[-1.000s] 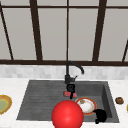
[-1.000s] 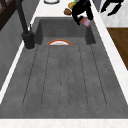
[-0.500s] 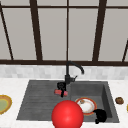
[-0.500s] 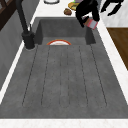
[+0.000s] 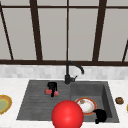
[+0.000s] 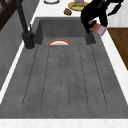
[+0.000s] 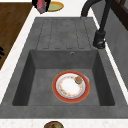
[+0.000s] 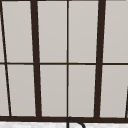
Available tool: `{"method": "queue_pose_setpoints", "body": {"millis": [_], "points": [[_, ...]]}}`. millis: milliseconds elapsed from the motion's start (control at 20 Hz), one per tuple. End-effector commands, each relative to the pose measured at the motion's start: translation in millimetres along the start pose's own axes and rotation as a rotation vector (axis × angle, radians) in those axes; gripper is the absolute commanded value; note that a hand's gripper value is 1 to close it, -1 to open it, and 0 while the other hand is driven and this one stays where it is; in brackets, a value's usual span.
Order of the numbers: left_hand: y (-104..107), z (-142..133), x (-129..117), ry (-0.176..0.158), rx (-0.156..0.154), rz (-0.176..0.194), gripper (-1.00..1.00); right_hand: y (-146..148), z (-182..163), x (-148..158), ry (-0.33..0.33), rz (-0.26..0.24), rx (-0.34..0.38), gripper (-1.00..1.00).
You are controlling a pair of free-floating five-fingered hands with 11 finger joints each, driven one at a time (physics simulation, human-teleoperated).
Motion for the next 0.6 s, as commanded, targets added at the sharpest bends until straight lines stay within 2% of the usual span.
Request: {"method": "queue_pose_setpoints", "body": {"millis": [0,150,300,400,550], "points": [[-5,28,10,0.008,-0.018,-0.054,1.0,0,0,0,0.0,0.0,0.0,0.0],[-9,46,19,0.022,0.002,-0.009,1.0,0,0,0,0.0,0.0,0.0,0.0],[-13,65,26,0.029,0.007,-0.007,1.0,0,0,0,0.0,0.0,0.0,0.0],[-15,82,30,0.014,-0.005,-0.039,1.0,0,0,0,0.0,0.0,0.0,0.0],[-16,106,32,0.004,-0.008,-0.04,1.0,0,0,0,0.0,0.0,0.0,0.0]]}}
